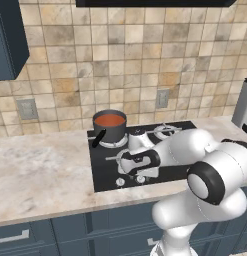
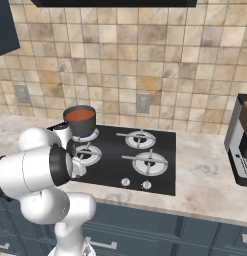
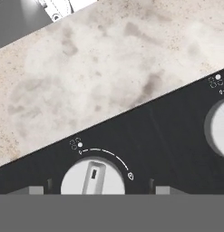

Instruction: Wait until the marinara sauce is simmered to a deep red color and then turn off the stove.

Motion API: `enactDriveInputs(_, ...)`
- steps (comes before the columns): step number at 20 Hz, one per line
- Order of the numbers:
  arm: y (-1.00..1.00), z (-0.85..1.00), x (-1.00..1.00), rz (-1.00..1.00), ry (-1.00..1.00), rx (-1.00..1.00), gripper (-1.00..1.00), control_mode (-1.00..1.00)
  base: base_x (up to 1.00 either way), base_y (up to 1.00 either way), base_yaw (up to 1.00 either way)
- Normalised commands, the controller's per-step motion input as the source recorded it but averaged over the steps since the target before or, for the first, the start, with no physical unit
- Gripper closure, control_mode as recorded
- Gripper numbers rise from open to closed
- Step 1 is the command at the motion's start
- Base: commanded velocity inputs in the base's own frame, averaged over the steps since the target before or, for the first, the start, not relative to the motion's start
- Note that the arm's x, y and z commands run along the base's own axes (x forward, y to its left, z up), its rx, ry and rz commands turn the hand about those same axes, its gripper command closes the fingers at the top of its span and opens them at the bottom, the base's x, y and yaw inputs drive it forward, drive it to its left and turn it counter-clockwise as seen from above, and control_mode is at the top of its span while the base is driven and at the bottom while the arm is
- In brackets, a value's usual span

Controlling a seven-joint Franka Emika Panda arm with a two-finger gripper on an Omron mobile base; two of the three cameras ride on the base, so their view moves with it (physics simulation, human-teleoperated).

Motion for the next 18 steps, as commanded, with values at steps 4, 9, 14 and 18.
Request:
enactDriveInputs(4,-0.01,-0.25,0.00,0.00,0.00,0.00,-1.00,-1.00,0.00,0.00,0.00)
enactDriveInputs(9,-0.20,-0.25,-0.17,0.00,-0.02,0.00,-1.00,-1.00,0.00,0.00,0.00)
enactDriveInputs(14,-0.25,-0.21,-0.19,0.00,-0.03,0.00,-1.00,-1.00,0.00,0.00,0.00)
enactDriveInputs(18,-0.13,-0.17,-0.12,0.00,-0.02,0.00,-1.00,-1.00,0.00,0.00,0.00)
